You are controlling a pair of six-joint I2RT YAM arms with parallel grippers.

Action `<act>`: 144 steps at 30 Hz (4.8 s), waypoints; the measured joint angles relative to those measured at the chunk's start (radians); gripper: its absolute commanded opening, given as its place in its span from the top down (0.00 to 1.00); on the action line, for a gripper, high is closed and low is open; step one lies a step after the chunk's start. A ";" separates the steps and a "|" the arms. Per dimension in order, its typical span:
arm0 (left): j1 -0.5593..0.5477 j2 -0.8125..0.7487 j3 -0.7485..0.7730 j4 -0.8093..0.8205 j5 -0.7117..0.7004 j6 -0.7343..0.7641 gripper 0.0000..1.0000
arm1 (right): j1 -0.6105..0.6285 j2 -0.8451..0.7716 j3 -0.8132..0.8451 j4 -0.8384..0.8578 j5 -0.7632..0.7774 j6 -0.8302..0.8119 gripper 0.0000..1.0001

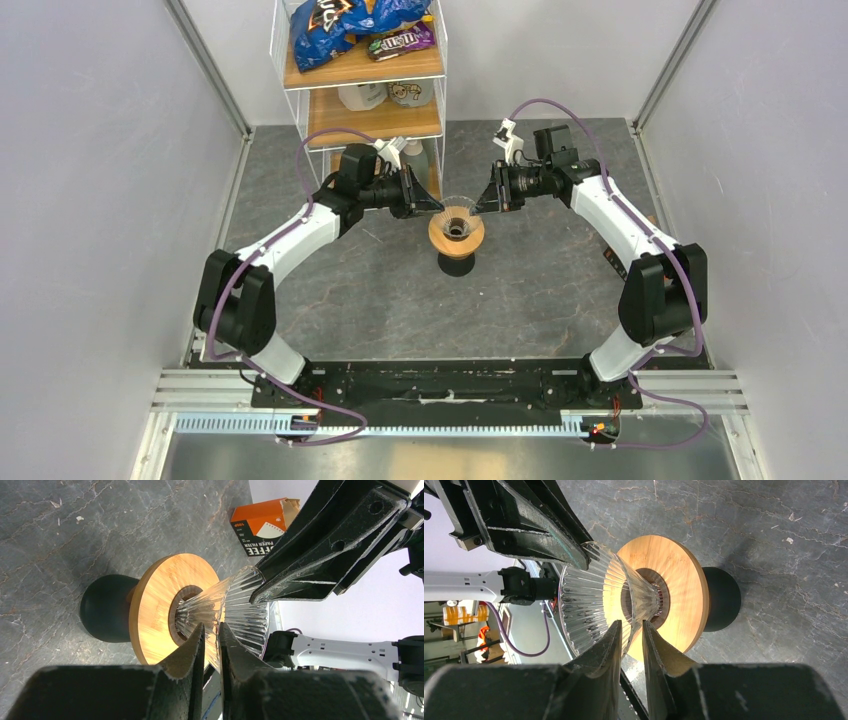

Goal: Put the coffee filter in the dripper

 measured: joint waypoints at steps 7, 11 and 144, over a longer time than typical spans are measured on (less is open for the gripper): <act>0.000 0.001 0.000 0.002 0.000 0.000 0.82 | 0.000 0.005 0.000 0.003 -0.008 -0.010 0.74; 0.000 0.001 0.000 0.002 -0.001 0.000 0.82 | 0.000 0.010 0.000 0.010 -0.020 -0.014 0.74; -0.069 -0.055 0.023 -0.191 -0.136 0.169 0.32 | -0.009 0.014 0.072 -0.118 0.070 -0.127 0.26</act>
